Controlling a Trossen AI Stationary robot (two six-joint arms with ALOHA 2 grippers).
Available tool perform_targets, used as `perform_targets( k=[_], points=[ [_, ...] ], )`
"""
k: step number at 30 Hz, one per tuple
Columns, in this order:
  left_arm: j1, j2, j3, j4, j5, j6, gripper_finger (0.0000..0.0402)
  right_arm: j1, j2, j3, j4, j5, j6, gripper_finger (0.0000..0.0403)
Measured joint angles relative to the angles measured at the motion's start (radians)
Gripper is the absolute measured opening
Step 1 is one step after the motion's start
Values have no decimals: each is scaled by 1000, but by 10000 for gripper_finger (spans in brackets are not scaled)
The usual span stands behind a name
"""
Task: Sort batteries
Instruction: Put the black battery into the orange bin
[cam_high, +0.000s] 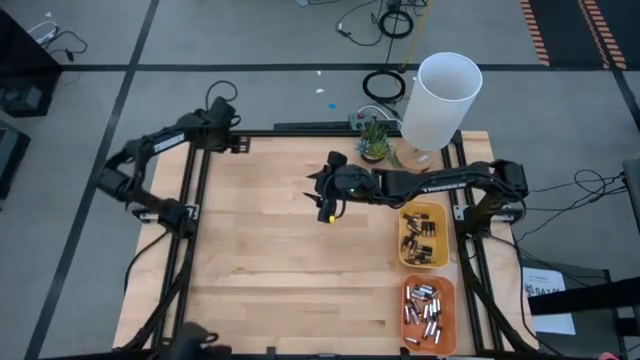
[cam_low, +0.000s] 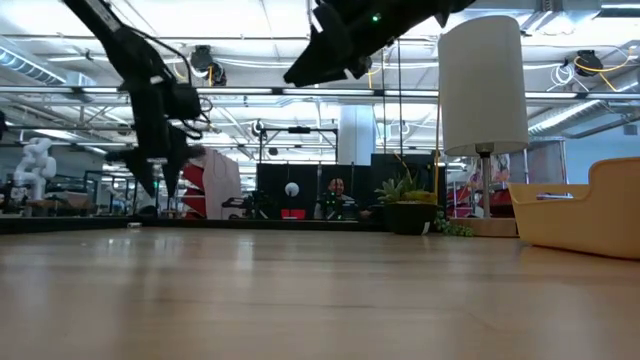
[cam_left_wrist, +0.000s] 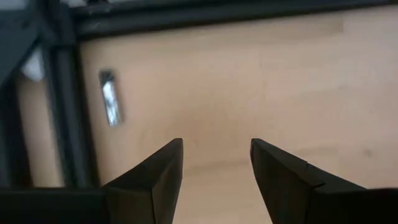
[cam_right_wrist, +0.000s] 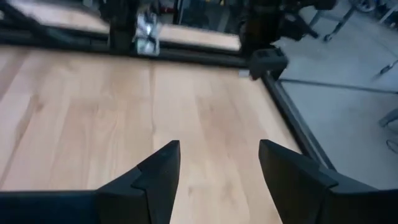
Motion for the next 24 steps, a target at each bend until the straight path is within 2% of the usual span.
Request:
perform_targets(
  k=[3,6,10,11,15,24],
  points=[
    [1,83,10,65,-63,-42,196,4,-8,0,-53,-1,5,210],
    [2,164,79,41,-100,-63,193,4,-7,0,-98,-2,6,210],
    [0,267,215,-125,-269,8,179,4,-7,0,-116,-1,26,210],
    [2,293,250,-181,-284,21,175,4,-7,0,-116,-2,33,210],
    [8,400,340,-338,-288,8,159,6,-7,0,-115,-2,38,210],
    [94,614,537,-539,-232,-50,130,12,-7,0,-147,-1,61,210]
  ],
)
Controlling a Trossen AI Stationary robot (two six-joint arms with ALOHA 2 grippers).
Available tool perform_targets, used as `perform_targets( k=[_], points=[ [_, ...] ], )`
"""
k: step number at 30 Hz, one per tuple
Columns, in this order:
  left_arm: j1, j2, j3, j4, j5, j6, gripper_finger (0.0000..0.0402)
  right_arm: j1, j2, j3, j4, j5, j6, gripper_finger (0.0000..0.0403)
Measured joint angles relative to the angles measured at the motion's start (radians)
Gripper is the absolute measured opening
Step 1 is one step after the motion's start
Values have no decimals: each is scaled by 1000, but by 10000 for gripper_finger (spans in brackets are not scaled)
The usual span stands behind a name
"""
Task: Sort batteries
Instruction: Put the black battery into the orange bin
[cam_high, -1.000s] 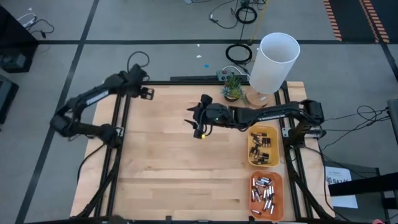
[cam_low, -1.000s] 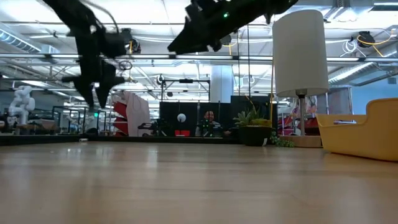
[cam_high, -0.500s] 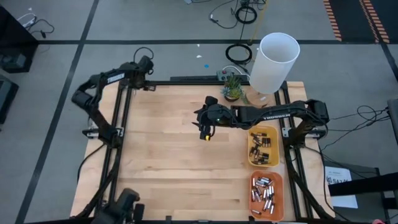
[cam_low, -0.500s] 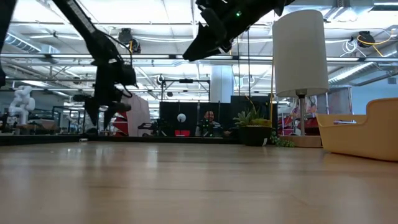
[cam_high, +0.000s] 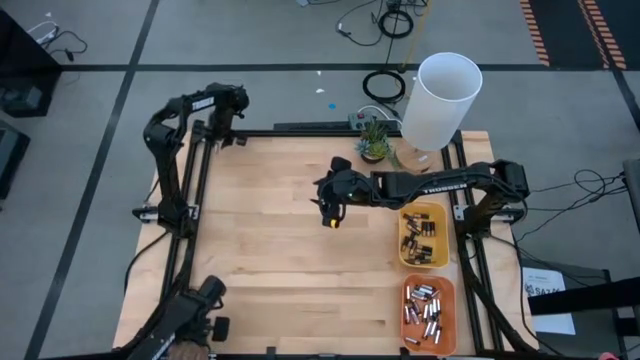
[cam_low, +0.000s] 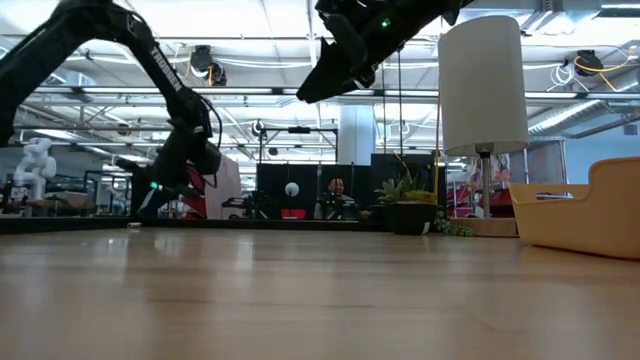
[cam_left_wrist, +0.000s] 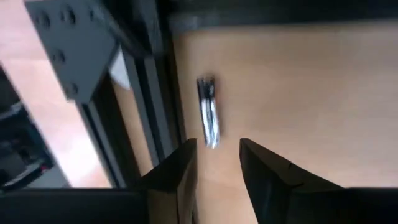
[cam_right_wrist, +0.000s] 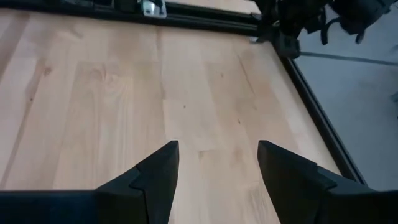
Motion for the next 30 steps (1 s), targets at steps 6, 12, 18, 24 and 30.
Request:
perform_targets(
  k=[6,12,18,24,30],
  points=[
    [54,54,26,13,87,24,113,6,-2,0,-49,0,-2,210],
    [91,86,34,20,161,24,97,6,-2,0,-90,1,5,210],
    [104,92,33,25,224,144,81,6,-3,0,-90,4,6,210],
    [103,93,31,26,225,228,41,5,-3,0,-58,4,-4,210],
    [85,50,23,31,218,292,23,5,-3,0,-49,11,-27,210]
  ],
)
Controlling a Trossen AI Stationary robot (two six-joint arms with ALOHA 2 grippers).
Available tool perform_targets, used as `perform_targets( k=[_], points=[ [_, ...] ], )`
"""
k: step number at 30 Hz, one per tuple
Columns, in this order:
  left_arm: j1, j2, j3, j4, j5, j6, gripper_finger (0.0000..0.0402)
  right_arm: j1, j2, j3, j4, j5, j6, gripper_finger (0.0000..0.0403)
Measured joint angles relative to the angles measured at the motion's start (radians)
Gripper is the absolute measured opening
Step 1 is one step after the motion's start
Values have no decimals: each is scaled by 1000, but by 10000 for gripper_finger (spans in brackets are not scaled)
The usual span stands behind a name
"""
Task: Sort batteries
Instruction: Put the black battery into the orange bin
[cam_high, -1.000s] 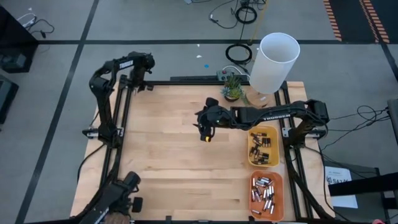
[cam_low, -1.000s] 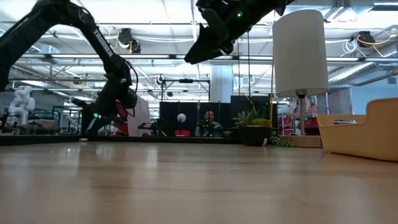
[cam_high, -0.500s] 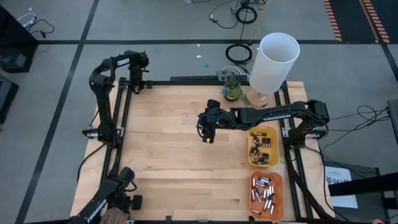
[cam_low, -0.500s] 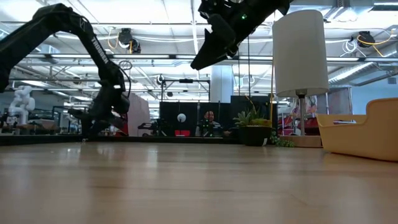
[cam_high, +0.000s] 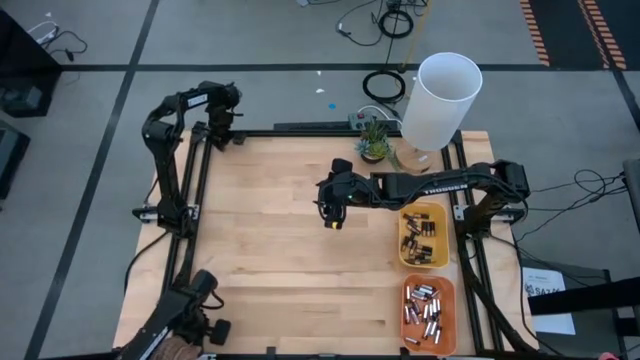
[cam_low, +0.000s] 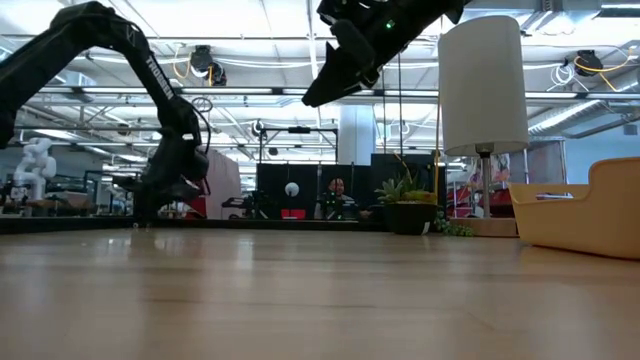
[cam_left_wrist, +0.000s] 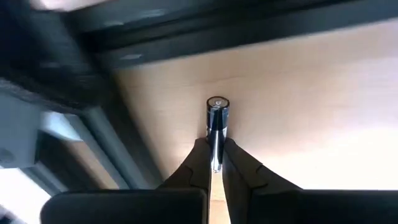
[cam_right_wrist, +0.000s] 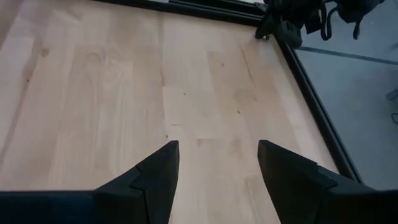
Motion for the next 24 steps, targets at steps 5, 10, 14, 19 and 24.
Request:
perform_targets(
  k=[5,10,14,19,24],
  points=[
    [-33,-112,1,-9,164,48,15,0,0,0,-1,45,-22,210],
    [-133,-250,-14,-24,363,175,6,0,0,0,-2,44,-33,210],
    [-252,-410,-113,23,593,281,6,0,0,0,-8,39,-39,210],
    [-381,-578,-232,88,592,234,7,0,0,0,-67,43,-7,210],
    [-470,-691,-360,206,581,225,8,1,-34,0,-174,69,98,210]
  ],
)
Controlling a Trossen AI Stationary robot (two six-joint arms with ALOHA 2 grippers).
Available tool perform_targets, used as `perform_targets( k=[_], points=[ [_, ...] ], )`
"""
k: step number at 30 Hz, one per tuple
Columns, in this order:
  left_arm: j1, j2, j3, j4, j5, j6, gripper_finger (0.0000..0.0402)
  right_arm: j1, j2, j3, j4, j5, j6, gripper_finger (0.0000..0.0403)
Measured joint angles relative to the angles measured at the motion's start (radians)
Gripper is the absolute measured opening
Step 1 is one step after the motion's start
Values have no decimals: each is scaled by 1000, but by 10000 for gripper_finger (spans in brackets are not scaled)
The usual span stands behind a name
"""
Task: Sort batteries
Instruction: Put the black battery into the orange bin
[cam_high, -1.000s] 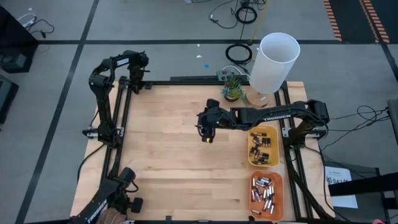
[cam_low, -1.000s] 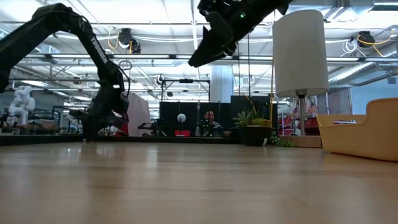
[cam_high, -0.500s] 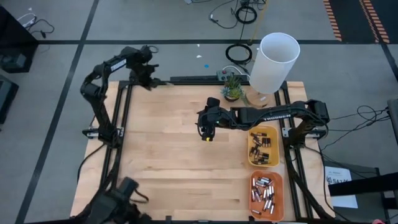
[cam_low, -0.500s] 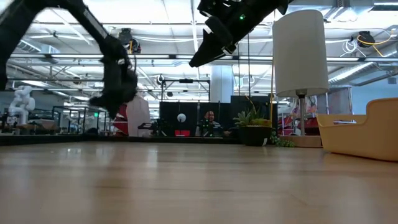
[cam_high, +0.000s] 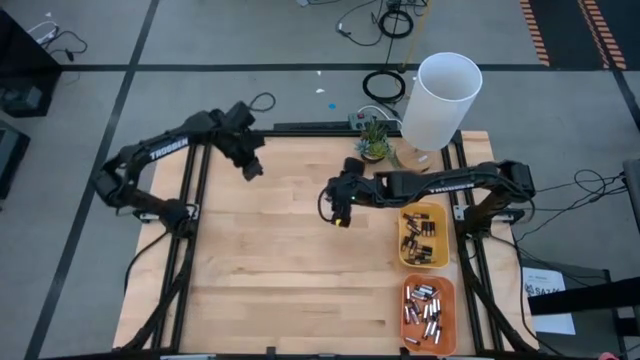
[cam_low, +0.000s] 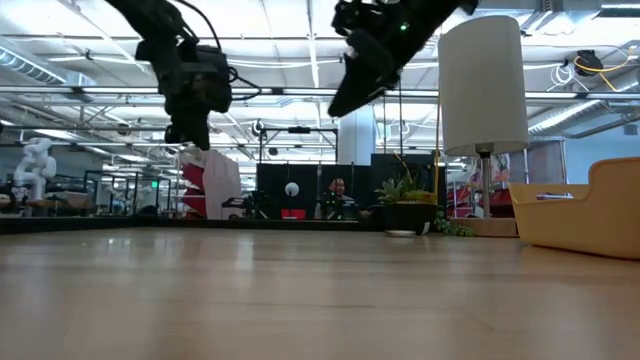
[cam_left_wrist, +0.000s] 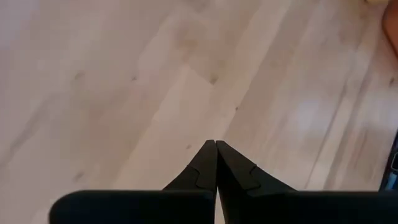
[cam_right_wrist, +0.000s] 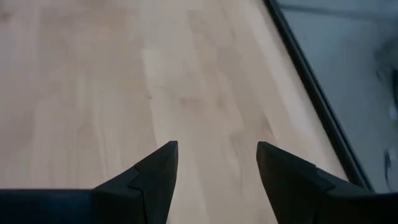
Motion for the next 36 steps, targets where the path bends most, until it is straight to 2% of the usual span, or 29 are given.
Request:
perform_targets(
  k=[3,5,12,16,19,21,26,31,36],
  points=[
    [-60,-60,-109,146,19,-30,9,8,-23,2,-124,63,173,210],
    [-104,-103,-194,284,23,-66,9,10,-22,2,-234,58,289,210],
    [-274,-229,-487,944,23,-232,10,13,21,0,-662,57,686,210],
    [-412,-263,-640,1335,19,-308,10,-17,40,0,-762,54,781,210],
    [-498,-262,-725,1543,-15,-330,10,-59,45,-2,-768,48,833,210],
    [-537,-262,-759,1624,-44,-322,10,-90,45,-3,-790,30,853,210],
    [-556,-264,-760,1657,-90,-279,10,-146,45,-4,-899,11,975,210],
    [-556,-262,-758,1652,-112,-254,10,-171,45,-44,-958,22,1083,210],
    [-565,-262,-757,1579,-113,-306,10,-189,45,-114,-954,-15,1074,210]
  ],
)
